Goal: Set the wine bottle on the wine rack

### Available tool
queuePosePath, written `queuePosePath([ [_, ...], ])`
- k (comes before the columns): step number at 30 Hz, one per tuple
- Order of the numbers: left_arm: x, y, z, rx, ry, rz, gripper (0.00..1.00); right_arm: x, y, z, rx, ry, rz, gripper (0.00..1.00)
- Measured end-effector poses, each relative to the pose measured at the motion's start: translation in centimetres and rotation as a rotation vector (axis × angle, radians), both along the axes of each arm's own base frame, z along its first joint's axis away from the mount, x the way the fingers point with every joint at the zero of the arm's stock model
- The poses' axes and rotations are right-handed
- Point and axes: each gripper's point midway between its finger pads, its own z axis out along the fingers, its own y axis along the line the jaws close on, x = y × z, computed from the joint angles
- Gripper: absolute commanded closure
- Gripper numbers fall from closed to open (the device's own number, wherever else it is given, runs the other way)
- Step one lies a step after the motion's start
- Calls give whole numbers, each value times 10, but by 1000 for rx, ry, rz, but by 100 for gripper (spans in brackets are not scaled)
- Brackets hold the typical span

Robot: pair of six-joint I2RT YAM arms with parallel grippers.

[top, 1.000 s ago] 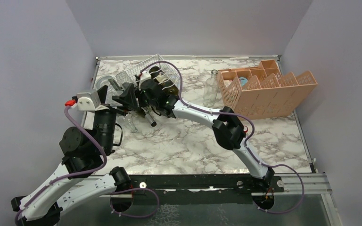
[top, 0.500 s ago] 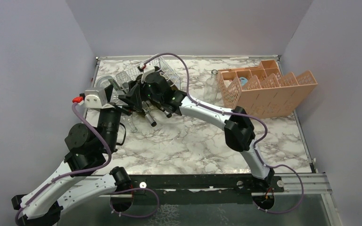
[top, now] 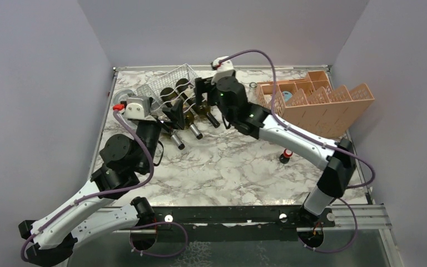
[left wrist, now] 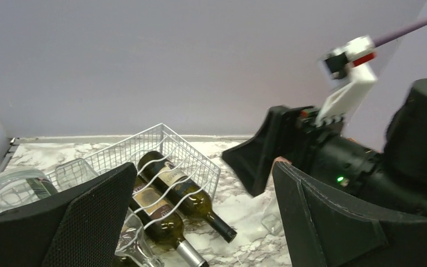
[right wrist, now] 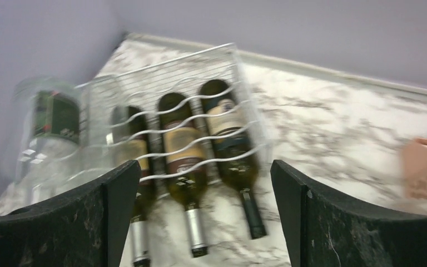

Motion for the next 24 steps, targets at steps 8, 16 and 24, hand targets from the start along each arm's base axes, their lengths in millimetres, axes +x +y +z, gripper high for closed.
queuePosePath([
  [8, 11, -28, -12, 39, 26, -54, 1, -3, -110, 22, -49, -103, -335, 11],
  [16, 22, -56, -21, 65, 53, -101, 1, 18, -171, 5, -92, -76, -518, 9],
  [24, 31, -79, -24, 90, 66, -137, 1, 48, -191, -46, -140, 39, -550, 22],
])
